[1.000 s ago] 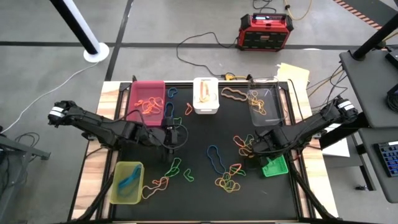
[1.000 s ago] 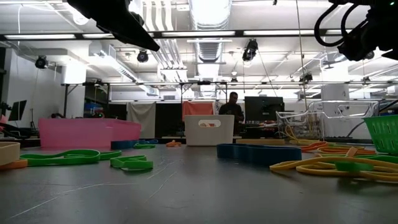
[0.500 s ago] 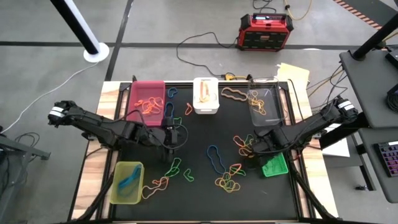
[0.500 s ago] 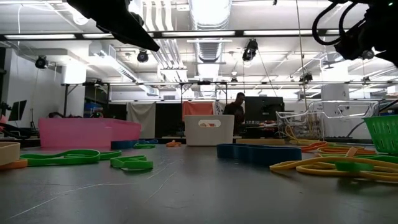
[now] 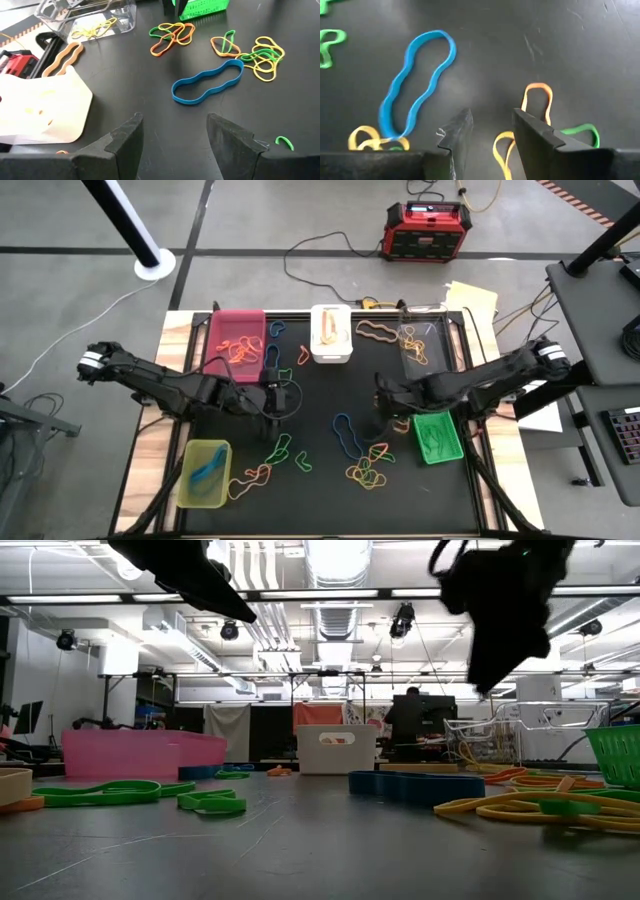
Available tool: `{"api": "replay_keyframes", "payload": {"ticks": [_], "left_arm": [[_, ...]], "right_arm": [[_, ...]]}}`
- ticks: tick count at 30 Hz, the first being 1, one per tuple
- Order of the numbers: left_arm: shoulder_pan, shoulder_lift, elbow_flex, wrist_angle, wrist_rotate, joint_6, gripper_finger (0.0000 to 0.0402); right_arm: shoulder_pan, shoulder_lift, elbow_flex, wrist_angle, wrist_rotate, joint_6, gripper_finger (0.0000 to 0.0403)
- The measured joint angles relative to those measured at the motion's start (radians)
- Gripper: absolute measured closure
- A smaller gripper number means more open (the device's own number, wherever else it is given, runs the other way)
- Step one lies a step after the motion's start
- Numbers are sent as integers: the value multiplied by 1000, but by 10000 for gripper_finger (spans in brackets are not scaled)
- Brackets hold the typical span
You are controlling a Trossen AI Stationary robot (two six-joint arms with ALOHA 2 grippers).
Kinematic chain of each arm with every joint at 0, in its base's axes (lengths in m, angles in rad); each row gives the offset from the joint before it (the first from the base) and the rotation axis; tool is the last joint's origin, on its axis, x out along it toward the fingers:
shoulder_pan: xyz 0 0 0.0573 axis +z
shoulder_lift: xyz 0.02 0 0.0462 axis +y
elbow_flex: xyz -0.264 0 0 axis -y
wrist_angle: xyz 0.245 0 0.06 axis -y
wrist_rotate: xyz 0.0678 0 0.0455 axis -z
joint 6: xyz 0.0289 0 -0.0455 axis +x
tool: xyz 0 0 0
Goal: Sort rubber bands into baskets
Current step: Put the orange rubber band into the pink bin
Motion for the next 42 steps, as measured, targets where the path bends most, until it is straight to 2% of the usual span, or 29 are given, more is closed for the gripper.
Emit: {"api": "replay_keyframes", "payload": {"ticks": [5, 11, 16, 21, 28, 35, 39, 42], "left_arm": [[0, 0, 0, -13, -50, 1, 203], [1, 0, 0, -14, -70, 11, 203], [2, 0, 0, -13, -71, 19, 203], [2, 0, 0, -10, -71, 23, 203], [2, 0, 0, -7, -71, 23, 203], [2, 0, 0, -6, -71, 23, 203], [2, 0, -1, -4, -71, 29, 203], [2, 0, -25, 35, -69, 51, 203]], "right_arm": [[-74, 114, 1, 26, -1, -101, 254], [-136, 241, 7, 15, -26, -106, 236], [-164, 343, 23, 17, -40, -125, 221], [-169, 395, 34, 23, -58, -148, 222], [-169, 400, 32, 35, -68, -145, 271], [-169, 397, 30, 42, -64, -190, 382], [-167, 358, 24, 52, -60, -203, 392], [-151, 294, 21, 139, -54, -238, 394]]}}
